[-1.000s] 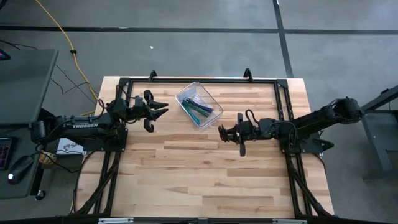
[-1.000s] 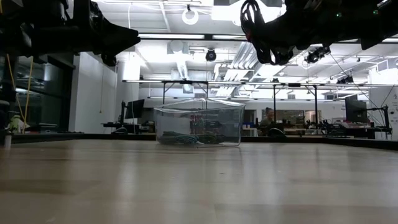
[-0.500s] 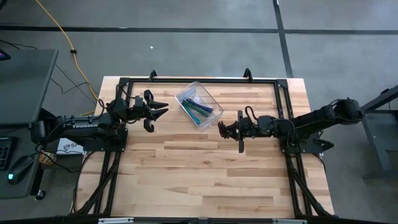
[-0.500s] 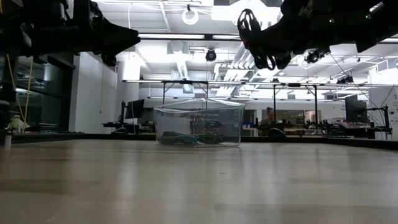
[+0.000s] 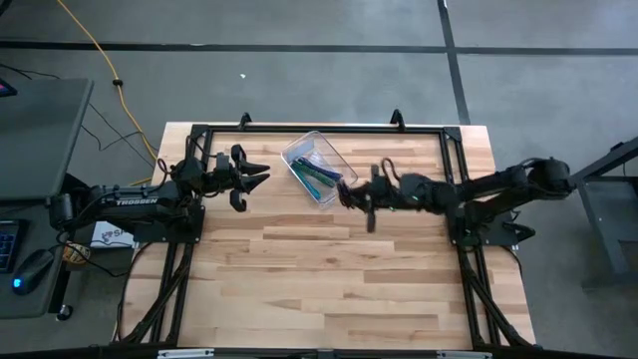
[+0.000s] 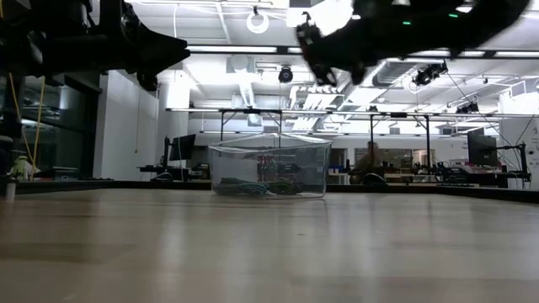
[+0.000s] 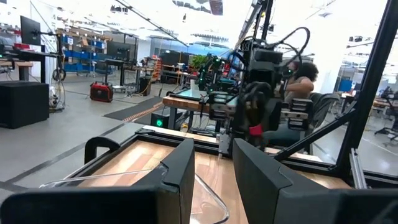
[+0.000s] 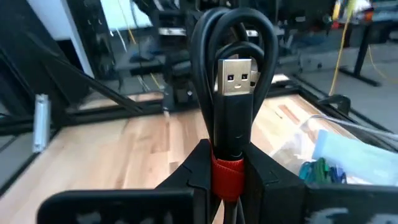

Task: Pick and place USB-C Cables
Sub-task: Put the black charger cable into the transparent bin

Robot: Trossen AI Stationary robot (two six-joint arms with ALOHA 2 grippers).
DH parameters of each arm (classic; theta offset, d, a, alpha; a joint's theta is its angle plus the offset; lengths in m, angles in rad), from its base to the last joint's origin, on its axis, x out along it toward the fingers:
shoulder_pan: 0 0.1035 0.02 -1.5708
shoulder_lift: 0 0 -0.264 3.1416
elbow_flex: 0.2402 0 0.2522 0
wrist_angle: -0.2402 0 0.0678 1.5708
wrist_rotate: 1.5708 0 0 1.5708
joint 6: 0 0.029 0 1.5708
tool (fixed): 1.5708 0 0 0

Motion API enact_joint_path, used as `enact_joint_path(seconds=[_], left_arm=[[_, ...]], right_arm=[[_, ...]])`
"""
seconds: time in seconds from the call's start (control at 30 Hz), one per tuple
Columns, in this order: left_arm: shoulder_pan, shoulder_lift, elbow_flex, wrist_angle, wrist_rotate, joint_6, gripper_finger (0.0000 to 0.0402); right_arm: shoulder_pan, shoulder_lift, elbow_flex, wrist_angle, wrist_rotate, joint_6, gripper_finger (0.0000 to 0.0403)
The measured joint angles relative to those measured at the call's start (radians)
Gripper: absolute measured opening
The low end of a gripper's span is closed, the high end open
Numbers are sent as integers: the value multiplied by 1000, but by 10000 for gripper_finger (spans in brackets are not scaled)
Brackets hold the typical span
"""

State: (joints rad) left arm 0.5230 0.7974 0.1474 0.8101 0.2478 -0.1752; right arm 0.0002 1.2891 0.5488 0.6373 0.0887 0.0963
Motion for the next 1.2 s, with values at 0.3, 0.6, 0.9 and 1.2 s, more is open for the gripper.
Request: enact_joint_path(seconds=[0.3,0.6,0.9,1.2], left_arm=[[0,0,0,2,-2,-5,90],[0,0,0,4,-51,-7,90],[0,0,0,4,-51,-6,90],[0,0,0,3,-51,-6,90]], right_arm=[[-161,328,562,-556,-81,-58,27],[-277,640,902,-885,17,-31,27],[-360,779,969,-984,-4,24,27],[-387,800,969,-1039,-34,42,27]])
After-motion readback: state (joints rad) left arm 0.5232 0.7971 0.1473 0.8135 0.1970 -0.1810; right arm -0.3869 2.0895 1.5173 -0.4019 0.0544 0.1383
